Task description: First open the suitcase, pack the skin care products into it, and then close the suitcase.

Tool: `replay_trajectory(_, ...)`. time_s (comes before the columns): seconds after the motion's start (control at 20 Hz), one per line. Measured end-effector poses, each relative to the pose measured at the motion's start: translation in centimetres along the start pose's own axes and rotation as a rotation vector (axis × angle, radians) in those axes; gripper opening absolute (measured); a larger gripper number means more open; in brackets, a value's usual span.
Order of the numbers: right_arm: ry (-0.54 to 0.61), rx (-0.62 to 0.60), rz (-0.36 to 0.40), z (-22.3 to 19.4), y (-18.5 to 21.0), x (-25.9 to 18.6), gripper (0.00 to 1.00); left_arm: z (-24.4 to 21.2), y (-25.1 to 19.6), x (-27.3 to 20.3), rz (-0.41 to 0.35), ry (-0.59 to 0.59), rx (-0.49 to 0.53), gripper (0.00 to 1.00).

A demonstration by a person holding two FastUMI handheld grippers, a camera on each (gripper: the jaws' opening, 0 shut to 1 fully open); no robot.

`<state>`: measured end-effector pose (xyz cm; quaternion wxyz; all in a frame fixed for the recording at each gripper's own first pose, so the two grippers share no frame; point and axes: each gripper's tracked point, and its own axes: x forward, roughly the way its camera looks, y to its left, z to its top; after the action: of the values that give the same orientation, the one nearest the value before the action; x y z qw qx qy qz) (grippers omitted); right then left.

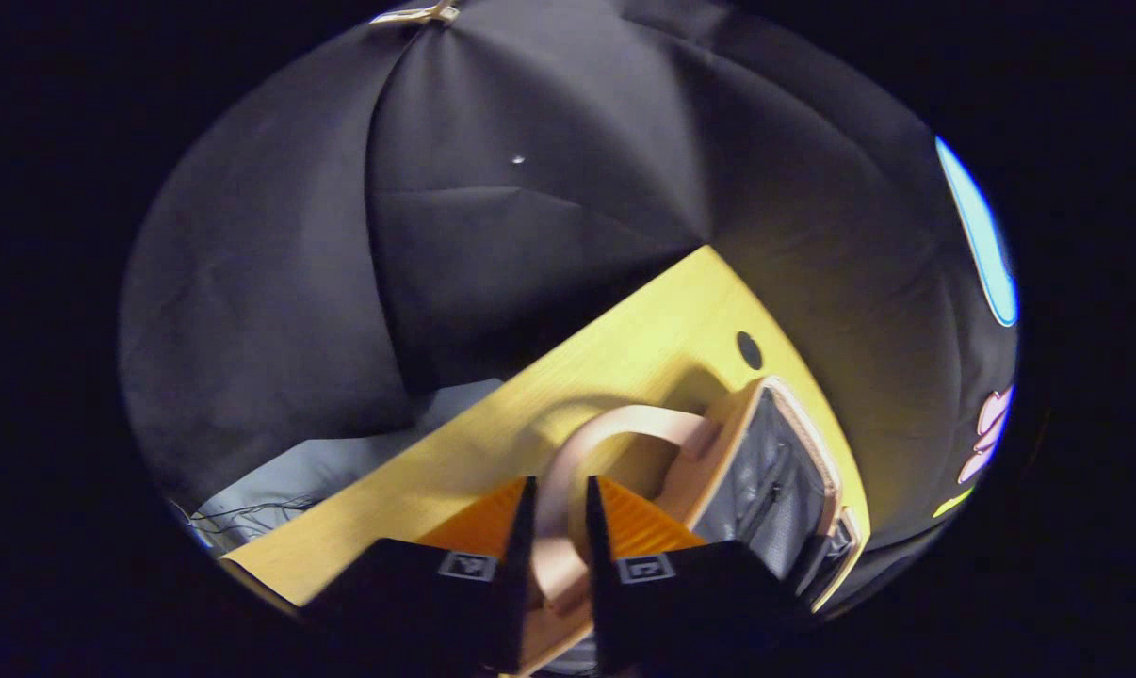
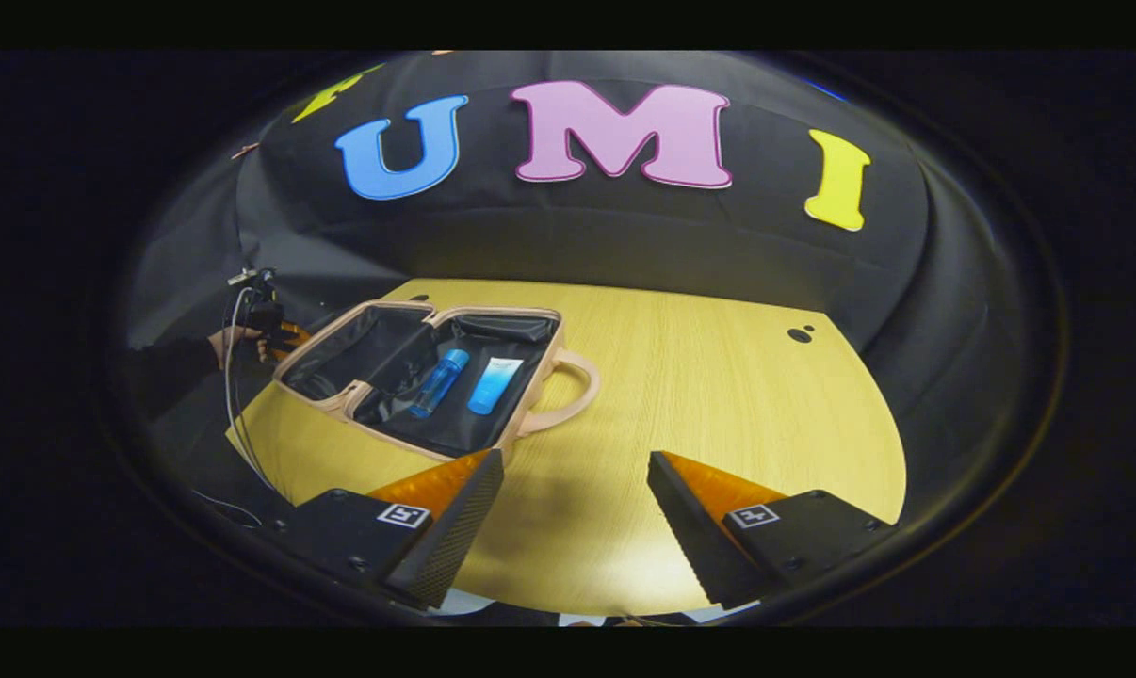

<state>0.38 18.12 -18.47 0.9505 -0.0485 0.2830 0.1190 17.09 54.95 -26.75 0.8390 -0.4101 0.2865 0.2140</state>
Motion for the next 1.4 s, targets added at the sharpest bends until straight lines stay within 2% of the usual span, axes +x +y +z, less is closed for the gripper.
replay_trajectory(0.05, -0.006, 0.005, -0.006, 0.1, -0.3, -0.1, 0.98, -0.1, -0.5, 0.0, -0.022, -0.001, -0.013, 0.20)
replay_trajectory(0.2, -0.007, 0.020, -0.025, -0.2, -1.2, -0.4, 0.98, 0.5, -1.3, -1.7, -0.063, -0.024, 0.015, 0.16)
replay_trajectory(0.3, -0.009, 0.035, -0.026, -0.2, -1.4, -0.6, 0.98, 1.5, -2.2, -3.6, -0.074, -0.080, 0.086, 0.17)
replay_trajectory(0.4, -0.035, 0.040, -0.031, 0.3, -1.6, -1.0, 0.98, 2.5, -3.6, -6.3, -0.091, -0.126, 0.158, 0.11)
replay_trajectory(0.5, -0.049, 0.048, -0.027, 0.5, -1.4, -1.5, 0.98, 3.6, -6.4, -9.6, -0.121, -0.178, 0.219, 0.09)
replay_trajectory(0.65, -0.065, 0.060, -0.017, 0.9, -1.0, -2.5, 0.98, 3.2, -12.2, -16.5, -0.232, -0.240, 0.310, 0.07)
replay_trajectory(0.85, -0.138, 0.094, -0.013, 2.6, -1.1, -3.7, 0.98, -1.0, -19.9, -24.8, -0.378, -0.290, 0.543, 0.06)
replay_trajectory(1.05, -0.183, 0.159, -0.027, 3.7, -1.9, -4.9, 0.98, -7.6, -26.5, -29.6, -0.498, -0.282, 0.657, 0.06)
replay_trajectory(1.15, -0.218, 0.173, -0.051, 4.1, -2.9, -5.7, 0.98, -11.1, -28.6, -30.8, -0.518, -0.282, 0.711, 0.06)
replay_trajectory(1.3, -0.237, 0.205, -0.086, 3.9, -4.4, -6.4, 0.98, -16.9, -31.9, -29.7, -0.534, -0.264, 0.831, 0.06)
replay_trajectory(1.4, -0.238, 0.242, -0.117, 3.2, -5.8, -6.8, 0.98, -20.8, -34.2, -28.7, -0.560, -0.224, 0.872, 0.06)
